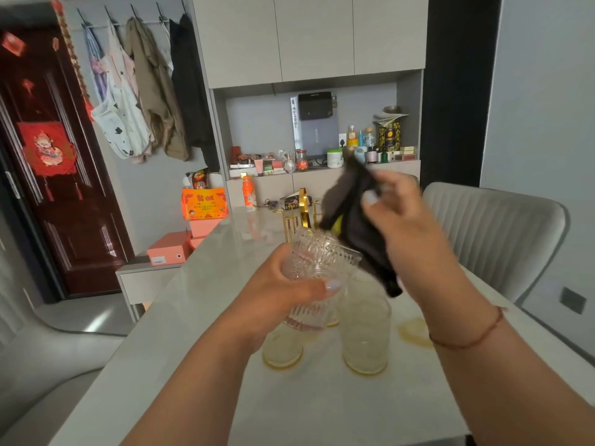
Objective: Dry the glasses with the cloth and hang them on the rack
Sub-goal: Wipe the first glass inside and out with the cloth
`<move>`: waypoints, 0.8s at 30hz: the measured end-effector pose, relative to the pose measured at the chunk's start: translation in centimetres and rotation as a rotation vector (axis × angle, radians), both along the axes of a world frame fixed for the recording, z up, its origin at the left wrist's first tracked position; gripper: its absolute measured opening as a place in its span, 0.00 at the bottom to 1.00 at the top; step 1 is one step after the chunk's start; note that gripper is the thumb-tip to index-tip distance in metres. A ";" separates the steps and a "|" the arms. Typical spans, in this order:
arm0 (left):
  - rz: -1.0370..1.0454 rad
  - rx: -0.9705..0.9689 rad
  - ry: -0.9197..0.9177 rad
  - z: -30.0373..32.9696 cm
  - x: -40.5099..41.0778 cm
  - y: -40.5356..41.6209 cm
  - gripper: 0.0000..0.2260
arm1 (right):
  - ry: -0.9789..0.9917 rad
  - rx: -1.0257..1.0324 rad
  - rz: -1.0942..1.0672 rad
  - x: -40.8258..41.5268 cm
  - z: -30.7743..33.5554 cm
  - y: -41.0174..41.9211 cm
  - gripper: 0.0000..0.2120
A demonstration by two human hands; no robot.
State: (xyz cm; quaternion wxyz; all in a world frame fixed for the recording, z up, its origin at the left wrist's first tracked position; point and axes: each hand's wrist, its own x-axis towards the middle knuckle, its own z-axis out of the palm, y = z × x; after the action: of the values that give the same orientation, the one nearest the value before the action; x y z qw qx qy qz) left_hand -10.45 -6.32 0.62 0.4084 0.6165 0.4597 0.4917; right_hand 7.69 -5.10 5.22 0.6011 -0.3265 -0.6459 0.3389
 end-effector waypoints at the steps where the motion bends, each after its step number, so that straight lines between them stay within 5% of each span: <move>1: -0.004 0.012 -0.012 0.2 -0.2 0.1 0.29 | -0.167 0.043 0.056 -0.1 -0.5 -0.1 0.09; 3: -0.015 0.019 -0.016 0.5 -0.9 0.2 0.30 | -0.427 0.122 0.184 0.3 -1.3 -0.1 0.18; 8: -0.109 0.014 0.072 0.7 -1.4 0.2 0.31 | -0.712 0.120 0.441 1.4 -0.7 0.2 0.25; 12: -0.199 -0.020 0.141 1.4 -0.9 0.1 0.31 | -1.080 0.168 0.388 0.1 -0.2 0.5 0.27; 15: -0.175 -0.057 0.140 1.3 -0.4 0.2 0.29 | -1.022 0.083 0.364 -0.2 0.2 1.3 0.22; 19: -0.181 -0.202 0.015 1.1 -1.4 0.2 0.40 | -0.859 0.025 0.413 0.6 0.1 1.8 0.16; 24: -0.113 -0.418 -0.328 -0.8 0.3 -0.2 0.28 | -0.894 0.112 0.164 0.1 -0.5 1.5 0.19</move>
State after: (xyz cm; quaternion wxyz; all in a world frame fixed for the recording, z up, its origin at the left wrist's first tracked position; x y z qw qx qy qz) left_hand -10.14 -6.49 -0.14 0.6228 0.4557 0.4437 0.4556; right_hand 7.83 -3.55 4.70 0.2513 -0.3553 -0.8830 0.1759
